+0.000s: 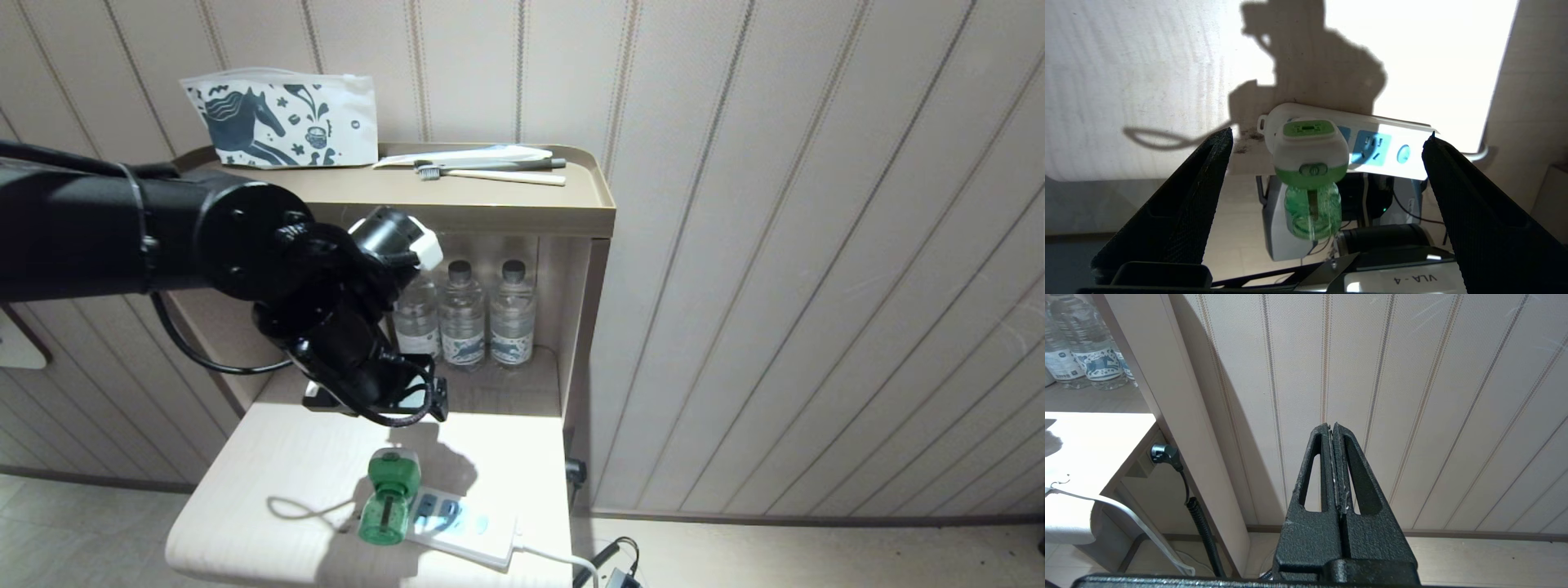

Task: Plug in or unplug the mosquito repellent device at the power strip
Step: Insert the plug into the socket, then hold the socket with your right hand and unplug it with your left hand

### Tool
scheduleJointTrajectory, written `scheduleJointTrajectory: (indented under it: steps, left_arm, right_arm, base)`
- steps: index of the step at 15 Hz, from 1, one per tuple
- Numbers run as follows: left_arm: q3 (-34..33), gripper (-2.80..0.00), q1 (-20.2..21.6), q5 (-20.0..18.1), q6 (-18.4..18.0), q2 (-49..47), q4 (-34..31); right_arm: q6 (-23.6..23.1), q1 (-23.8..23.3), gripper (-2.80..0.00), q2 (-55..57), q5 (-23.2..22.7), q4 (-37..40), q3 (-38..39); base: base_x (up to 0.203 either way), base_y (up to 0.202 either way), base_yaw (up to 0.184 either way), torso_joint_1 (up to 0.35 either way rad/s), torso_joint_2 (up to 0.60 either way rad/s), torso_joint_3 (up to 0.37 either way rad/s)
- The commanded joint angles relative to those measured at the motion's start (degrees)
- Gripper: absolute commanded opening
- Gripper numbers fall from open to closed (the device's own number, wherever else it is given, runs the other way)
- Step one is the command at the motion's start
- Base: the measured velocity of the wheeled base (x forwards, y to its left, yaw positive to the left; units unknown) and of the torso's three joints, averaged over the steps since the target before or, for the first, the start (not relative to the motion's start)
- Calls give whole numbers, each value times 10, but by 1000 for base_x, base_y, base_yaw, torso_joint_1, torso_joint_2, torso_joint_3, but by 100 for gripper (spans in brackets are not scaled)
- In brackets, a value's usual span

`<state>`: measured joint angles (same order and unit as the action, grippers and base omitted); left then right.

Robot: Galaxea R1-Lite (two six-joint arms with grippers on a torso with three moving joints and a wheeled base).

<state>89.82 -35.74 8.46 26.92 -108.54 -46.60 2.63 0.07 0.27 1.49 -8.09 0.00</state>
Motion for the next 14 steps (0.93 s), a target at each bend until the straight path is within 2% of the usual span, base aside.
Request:
scheduleJointTrajectory:
  steps: [1,2,3,6,10,11,14]
  left_arm:
    - [-10,0,0,2,2,66,-3]
    - [-20,0,0,2,1,88,-3]
    - [-37,-280,0,3,0,123,-3]
    - [-97,-280,6,4,1,243,1]
    - [-160,-280,40,15,2,416,5]
    - [-186,-280,50,33,2,459,6]
    - [-277,-280,67,134,14,592,23]
  right_arm:
    - [0,0,-280,0,0,-1,0]
    - [0,0,-280,0,0,-1,0]
    - [0,0,-280,0,0,-1,0]
    - [0,0,-280,0,0,-1,0]
    - [0,0,-280,0,0,-1,0]
    - [0,0,-280,0,0,-1,0]
    - [0,0,-280,0,0,-1,0]
  base:
    - [0,0,0,0,0,0]
    - [0,0,0,0,0,0]
    - [0,0,0,0,0,0]
    - [0,0,0,0,0,0]
    - [0,0,0,0,0,0]
    - [0,0,0,0,0,0]
    - [0,0,0,0,0,0]
